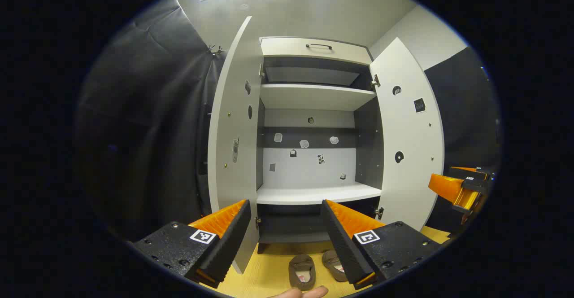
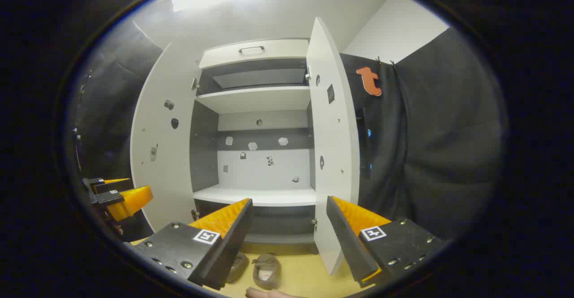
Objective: Grab one shoe with the right hand and put it into the shoe cabinet, grab the other shoe with the left hand and put it into the shoe cabinet; then close the right door with the right hand and the left door with the left hand.
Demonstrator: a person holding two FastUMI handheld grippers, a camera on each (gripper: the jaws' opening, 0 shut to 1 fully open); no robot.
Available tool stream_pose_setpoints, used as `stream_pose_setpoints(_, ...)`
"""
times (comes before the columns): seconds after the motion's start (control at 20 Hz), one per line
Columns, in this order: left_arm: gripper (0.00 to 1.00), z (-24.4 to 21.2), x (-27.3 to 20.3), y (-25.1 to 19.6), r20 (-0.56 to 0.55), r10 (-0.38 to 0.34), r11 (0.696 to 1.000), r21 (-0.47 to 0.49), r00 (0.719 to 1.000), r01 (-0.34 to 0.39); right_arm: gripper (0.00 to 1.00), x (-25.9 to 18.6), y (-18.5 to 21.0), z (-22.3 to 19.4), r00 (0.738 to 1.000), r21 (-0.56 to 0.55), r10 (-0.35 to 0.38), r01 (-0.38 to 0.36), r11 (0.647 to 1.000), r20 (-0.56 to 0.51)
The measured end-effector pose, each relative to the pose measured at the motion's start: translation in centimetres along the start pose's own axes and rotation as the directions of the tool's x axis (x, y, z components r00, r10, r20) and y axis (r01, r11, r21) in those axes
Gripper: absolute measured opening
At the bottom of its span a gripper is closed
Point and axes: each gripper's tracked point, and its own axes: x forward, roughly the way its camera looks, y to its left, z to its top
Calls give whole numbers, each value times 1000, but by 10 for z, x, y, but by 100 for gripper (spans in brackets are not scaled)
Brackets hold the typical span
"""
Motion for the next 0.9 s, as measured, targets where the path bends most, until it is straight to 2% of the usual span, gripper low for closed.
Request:
stream_pose_setpoints(0.05,96,0,0,0,0,2,1000,0,1000,-2,94,-1,-1,-2,1000,0,4,-4,1000,-7)
stream_pose_setpoints(0.1,96,0,0,0,3,1,1000,-1,1000,-1,94,-1,-1,-4,1000,-2,8,-8,1000,-8)
stream_pose_setpoints(0.15,96,-1,0,-1,2,0,1000,0,1000,0,98,-1,0,-5,1000,-6,11,-11,1000,-10)
stream_pose_setpoints(0.25,96,-3,0,-2,0,-6,1000,-6,1000,6,98,-2,0,-8,1000,-10,17,-17,1000,-12)
stream_pose_setpoints(0.3,92,-6,1,-2,-3,-7,1000,-10,1000,7,98,-3,2,-11,1000,-14,21,-21,1000,-14)
stream_pose_setpoints(0.35,96,-8,1,-2,-6,-8,1000,-13,1000,8,99,-3,2,-13,1000,-16,24,-24,1000,-15)
stream_pose_setpoints(0.8,96,-15,1,-8,-1,-26,999,-18,1000,26,98,6,3,-36,998,-42,24,-26,999,-58)
stream_pose_setpoints(0.85,99,-15,1,-8,-1,-27,999,-19,1000,27,94,9,6,-44,997,-45,29,-33,998,-72)
stream_pose_setpoints(0.9,96,-17,0,-9,1,-31,999,-19,1000,31,94,11,9,-53,996,-48,39,-43,998,-86)
